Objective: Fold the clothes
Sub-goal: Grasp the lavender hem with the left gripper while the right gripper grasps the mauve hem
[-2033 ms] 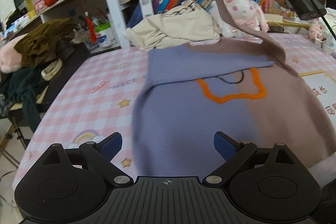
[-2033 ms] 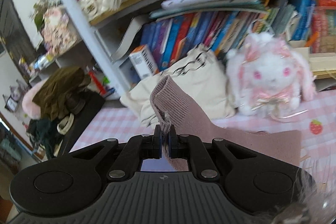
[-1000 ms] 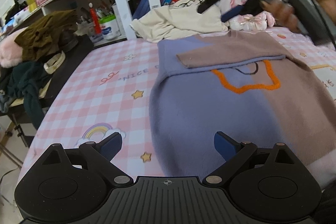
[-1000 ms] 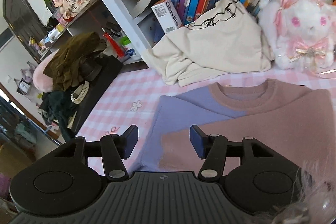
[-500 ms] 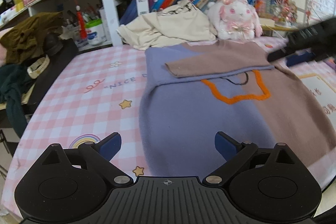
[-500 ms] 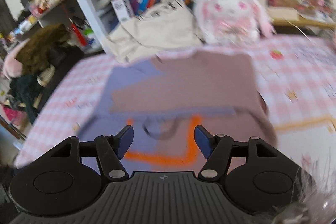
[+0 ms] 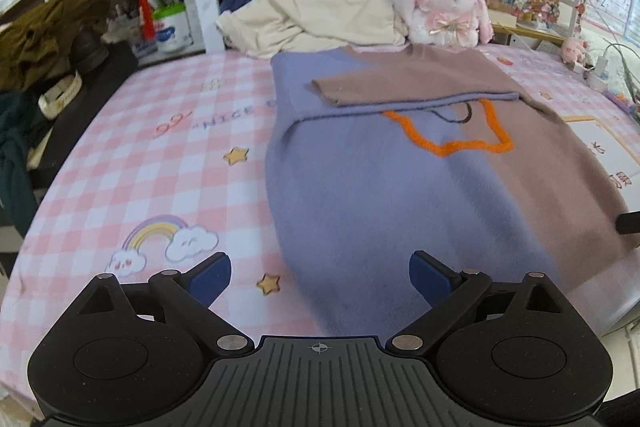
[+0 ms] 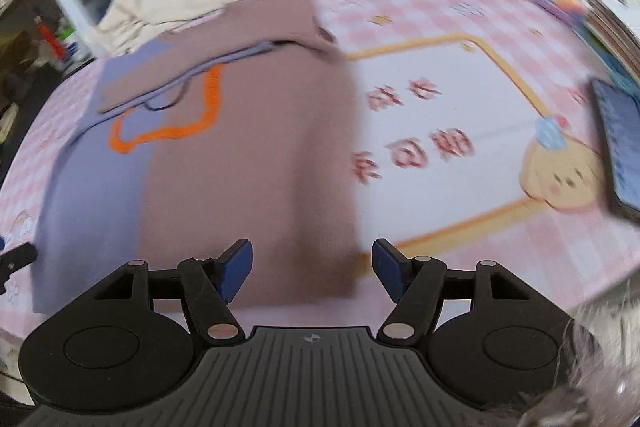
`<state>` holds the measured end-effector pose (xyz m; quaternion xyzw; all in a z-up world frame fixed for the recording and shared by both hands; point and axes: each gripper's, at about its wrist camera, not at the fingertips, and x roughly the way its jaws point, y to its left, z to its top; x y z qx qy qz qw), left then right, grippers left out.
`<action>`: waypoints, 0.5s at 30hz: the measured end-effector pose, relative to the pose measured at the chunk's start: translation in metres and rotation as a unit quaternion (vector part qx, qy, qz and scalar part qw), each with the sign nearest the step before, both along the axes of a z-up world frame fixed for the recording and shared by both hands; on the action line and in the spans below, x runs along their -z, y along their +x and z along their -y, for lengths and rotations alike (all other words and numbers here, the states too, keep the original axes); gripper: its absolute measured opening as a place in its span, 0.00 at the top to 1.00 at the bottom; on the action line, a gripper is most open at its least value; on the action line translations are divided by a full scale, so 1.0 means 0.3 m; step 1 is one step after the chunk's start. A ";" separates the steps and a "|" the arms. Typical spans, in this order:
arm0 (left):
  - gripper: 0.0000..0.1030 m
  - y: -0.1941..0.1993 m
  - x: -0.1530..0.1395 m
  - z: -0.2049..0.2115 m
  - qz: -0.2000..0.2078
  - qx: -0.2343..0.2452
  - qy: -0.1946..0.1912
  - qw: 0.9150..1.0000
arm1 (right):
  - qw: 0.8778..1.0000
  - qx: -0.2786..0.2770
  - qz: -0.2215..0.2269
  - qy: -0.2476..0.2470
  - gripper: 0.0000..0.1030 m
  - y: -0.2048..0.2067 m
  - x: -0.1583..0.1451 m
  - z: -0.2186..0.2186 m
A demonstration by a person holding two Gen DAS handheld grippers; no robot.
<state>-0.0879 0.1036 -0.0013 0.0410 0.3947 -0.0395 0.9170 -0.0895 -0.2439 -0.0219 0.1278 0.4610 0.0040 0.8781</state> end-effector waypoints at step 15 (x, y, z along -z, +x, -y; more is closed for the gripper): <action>0.03 -0.020 0.039 -0.039 -0.055 -0.015 -0.043 0.997 | 0.999 0.014 0.002 0.032 0.46 -0.048 0.003 0.077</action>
